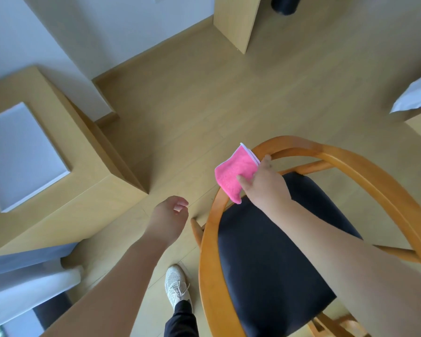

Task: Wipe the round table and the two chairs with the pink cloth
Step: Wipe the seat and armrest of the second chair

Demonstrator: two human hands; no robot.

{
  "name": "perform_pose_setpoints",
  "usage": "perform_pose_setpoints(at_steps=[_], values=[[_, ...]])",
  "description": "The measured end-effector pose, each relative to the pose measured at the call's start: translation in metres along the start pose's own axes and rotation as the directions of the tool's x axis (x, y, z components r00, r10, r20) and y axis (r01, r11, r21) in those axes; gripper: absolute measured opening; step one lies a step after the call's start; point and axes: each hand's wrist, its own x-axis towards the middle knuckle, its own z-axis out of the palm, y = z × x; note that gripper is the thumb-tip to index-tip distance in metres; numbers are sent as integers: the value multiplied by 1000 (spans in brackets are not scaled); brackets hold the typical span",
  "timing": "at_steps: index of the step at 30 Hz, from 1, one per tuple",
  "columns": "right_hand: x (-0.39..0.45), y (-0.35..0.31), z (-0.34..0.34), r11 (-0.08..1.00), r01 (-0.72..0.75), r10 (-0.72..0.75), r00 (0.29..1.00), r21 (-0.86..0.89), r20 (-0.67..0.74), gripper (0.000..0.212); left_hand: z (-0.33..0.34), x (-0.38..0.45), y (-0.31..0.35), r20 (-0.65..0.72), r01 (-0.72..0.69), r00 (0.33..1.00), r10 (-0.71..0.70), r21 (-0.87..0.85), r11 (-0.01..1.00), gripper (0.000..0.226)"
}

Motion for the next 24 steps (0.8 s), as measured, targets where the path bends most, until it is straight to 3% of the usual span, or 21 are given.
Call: perform_pose_setpoints(at_steps=[2,4,7,8,10,12,14,20,24], values=[[1,7,-12,985,160,-164,984,-61,-64,69,1,5,12,-13,-26,1000,26,12,1000,18],[2,8,-24,905,416,-423,901,-84,-93,48,3,8,21,-25,-45,999,46,44,998,19],[12,7,-30,567,800,-819,572,-198,-34,30,6,11,30,-35,-62,997,64,61,996,19],[17,6,-29,465,854,-873,487,-233,43,34,8,11,32,-36,-68,997,71,64,996,19],[28,3,-24,337,906,-882,399,-256,251,55,10,12,33,-33,-77,996,79,79,994,19],[39,-1,-18,267,924,-825,366,-273,430,75,12,14,34,-25,-82,996,85,105,991,19],[49,-4,-13,230,930,-795,349,-286,497,78,14,17,36,-25,-92,995,96,131,987,20],[72,-2,-11,120,936,-829,277,-330,486,64,22,28,49,-26,-146,988,154,198,969,22],[84,9,-17,126,937,-848,273,-326,455,63,29,34,61,-30,-199,977,211,226,953,23]])
